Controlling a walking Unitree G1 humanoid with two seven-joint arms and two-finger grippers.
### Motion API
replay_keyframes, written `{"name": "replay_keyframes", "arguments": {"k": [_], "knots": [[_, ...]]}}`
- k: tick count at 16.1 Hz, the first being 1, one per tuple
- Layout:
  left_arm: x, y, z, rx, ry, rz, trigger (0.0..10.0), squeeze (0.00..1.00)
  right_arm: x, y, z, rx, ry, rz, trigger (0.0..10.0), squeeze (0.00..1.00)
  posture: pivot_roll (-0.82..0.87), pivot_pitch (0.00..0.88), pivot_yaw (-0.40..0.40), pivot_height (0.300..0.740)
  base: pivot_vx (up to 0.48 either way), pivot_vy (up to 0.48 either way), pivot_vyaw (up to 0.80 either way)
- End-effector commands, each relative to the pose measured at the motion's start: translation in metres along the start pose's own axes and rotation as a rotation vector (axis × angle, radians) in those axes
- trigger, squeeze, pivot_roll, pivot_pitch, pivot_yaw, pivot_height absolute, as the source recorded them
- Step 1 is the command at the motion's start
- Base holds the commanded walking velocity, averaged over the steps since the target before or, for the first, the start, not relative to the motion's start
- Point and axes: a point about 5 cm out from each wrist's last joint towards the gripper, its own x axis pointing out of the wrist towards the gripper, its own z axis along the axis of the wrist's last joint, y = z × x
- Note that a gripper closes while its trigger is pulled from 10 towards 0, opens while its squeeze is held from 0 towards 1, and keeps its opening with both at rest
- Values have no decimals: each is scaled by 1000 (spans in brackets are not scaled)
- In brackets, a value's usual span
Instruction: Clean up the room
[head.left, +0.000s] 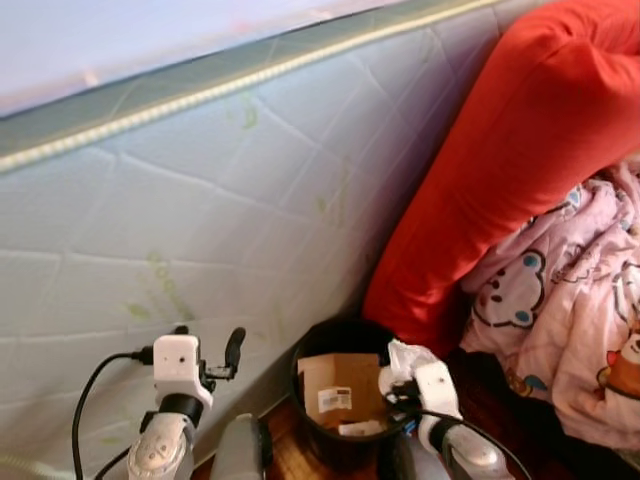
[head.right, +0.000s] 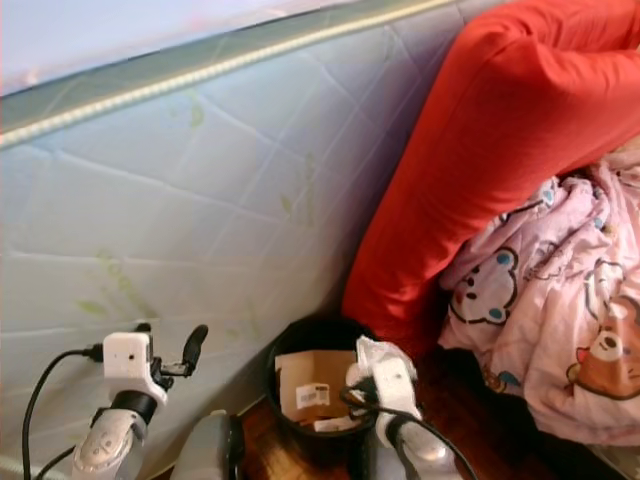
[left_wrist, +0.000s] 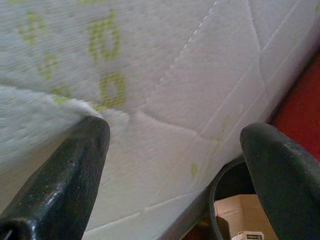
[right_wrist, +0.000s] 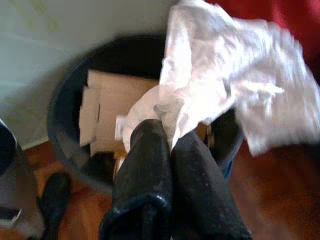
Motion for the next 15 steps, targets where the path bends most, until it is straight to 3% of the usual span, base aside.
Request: {"name": "replay_keyframes", "arguments": {"k": [1, 2, 4, 8, 11, 15], "knots": [[2, -5, 1, -5, 4, -21, 10000, 0, 0, -9, 3, 27, 27, -12, 10000, 0, 99, 173, -43, 616, 0, 0, 0], [3, -5, 3, -5, 1, -24, 10000, 0, 1, -13, 8, -19, 37, -17, 10000, 0, 101, 179, -44, 616, 0, 0, 0], [0, -6, 3, -7, -2, -21, 10000, 0, 7, -13, 23, -3, 6, 2, 10000, 0, 104, 193, -48, 616, 0, 0, 0], [-8, -7, 1, -21, 5, -3, 10000, 0, 26, 1, 75, -7, -102, 1, 10000, 0, 111, 221, -68, 616, 0, 0, 0], [-11, -10, 0, -26, 10, -2, 10000, 0, 42, 36, 130, 22, -214, 78, 10000, 0, 112, 231, -75, 616, 0, 0, 0], [-16, -9, -1, -25, 17, 4, 10000, 0, 43, 37, 153, 34, -256, 78, 10000, 0, 128, 235, -80, 616, 0, 0, 0]]}}
